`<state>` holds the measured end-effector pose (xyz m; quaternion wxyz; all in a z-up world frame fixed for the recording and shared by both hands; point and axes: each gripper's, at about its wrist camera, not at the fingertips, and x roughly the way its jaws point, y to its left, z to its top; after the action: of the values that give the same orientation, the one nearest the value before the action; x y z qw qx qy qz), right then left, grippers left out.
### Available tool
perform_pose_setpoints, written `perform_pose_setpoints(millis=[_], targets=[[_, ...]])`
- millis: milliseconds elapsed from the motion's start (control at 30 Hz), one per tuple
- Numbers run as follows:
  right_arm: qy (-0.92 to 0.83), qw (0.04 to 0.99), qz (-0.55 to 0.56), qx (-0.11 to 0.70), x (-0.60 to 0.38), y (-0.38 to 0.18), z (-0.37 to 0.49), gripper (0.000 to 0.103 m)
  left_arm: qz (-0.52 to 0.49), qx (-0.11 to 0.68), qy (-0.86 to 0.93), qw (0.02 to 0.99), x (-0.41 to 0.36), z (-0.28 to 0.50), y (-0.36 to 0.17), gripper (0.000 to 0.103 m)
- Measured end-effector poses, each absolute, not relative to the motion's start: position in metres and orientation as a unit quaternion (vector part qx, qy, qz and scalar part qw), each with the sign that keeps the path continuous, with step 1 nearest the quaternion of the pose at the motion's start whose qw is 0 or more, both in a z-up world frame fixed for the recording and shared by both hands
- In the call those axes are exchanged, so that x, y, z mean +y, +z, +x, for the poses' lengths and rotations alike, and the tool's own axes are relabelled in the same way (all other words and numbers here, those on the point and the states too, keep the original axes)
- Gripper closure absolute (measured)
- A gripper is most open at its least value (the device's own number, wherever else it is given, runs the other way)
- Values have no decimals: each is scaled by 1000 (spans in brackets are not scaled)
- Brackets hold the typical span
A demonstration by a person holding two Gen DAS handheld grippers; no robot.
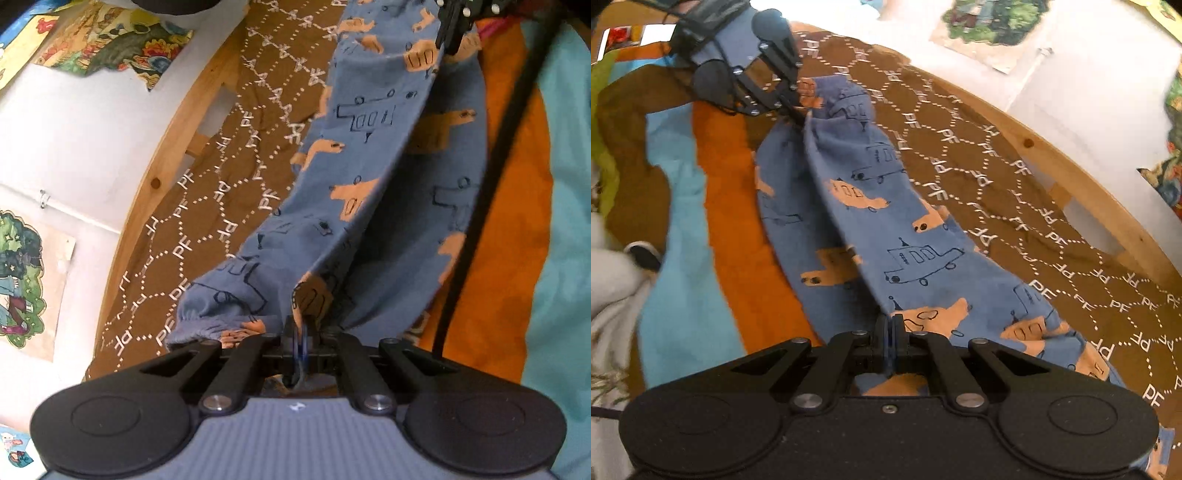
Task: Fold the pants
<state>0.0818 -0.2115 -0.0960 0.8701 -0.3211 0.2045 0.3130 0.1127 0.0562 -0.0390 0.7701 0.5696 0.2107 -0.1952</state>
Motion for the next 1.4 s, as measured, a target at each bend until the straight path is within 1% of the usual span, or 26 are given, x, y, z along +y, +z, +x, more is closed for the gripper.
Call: perform_pose_setpoints(millis=[233,267,300,333,400,433,467,500,533,567,600,633,667,700,733,833,900,967,1000,1067,1167,1300,1333,1367,1400], targets=[[321,852,-335,244,-203,-116,81,103,567,229,-208,764,58,107,-49,100],[322,851,-332,249,-203,-119,84,101,569,237,-211,759,58,109,-51,95],[321,853,-324,253,-204,-120,86,100,572,241,-213,754,57,110,-53,95],[320,855,-317,257,-205,-119,87,100,576,242,-217,751,57,109,-55,91],[318,857,-306,267,-208,-113,89,89,574,242,-221,751,56,107,-52,85],[312,861,-296,272,-211,-108,90,71,566,246,-226,754,57,107,-48,72],[301,868,-284,274,-215,-104,89,50,557,249,-228,759,58,106,-44,54],[283,879,-264,279,-221,-97,89,40,548,249,-225,766,59,105,-40,45],[265,888,-247,284,-227,-92,89,24,531,256,-216,778,58,107,-34,38],[242,899,-226,287,-234,-88,88,15,506,268,-209,793,56,110,-27,34],[211,912,-198,292,-245,-83,88,13,473,278,-203,811,53,114,-18,30],[185,920,-175,297,-255,-80,89,9,436,283,-196,832,47,118,-8,11],[158,928,-153,301,-265,-78,92,6,407,277,-183,851,39,122,-1,2],[126,936,-128,303,-278,-76,93,4,386,263,-170,868,26,126,4,0],[90,942,-99,306,-292,-74,94,3,376,261,-167,873,13,131,6,0],[14,950,18,311,-342,-71,99,3,386,258,-214,860,-39,140,4,0],[-11,948,111,299,-376,-70,102,6,393,238,-241,855,-71,139,1,0],[-33,941,181,284,-404,-72,102,14,384,234,-274,850,-105,136,-2,0],[-41,938,206,275,-416,-73,101,16,375,235,-291,848,-121,136,-4,0],[-51,935,236,261,-433,-77,98,21,367,234,-320,841,-150,133,-11,0],[-68,934,259,237,-448,-84,101,24,378,221,-354,826,-188,124,-23,0],[-74,940,258,211,-463,-88,110,27,377,218,-382,815,-224,120,-40,0],[-76,941,255,211,-467,-89,114,29,369,221,-383,818,-230,121,-43,1],[-78,940,255,211,-470,-91,116,33,360,224,-384,820,-235,125,-45,7],[-79,939,258,211,-472,-92,118,35,351,229,-387,821,-237,129,-45,12]])
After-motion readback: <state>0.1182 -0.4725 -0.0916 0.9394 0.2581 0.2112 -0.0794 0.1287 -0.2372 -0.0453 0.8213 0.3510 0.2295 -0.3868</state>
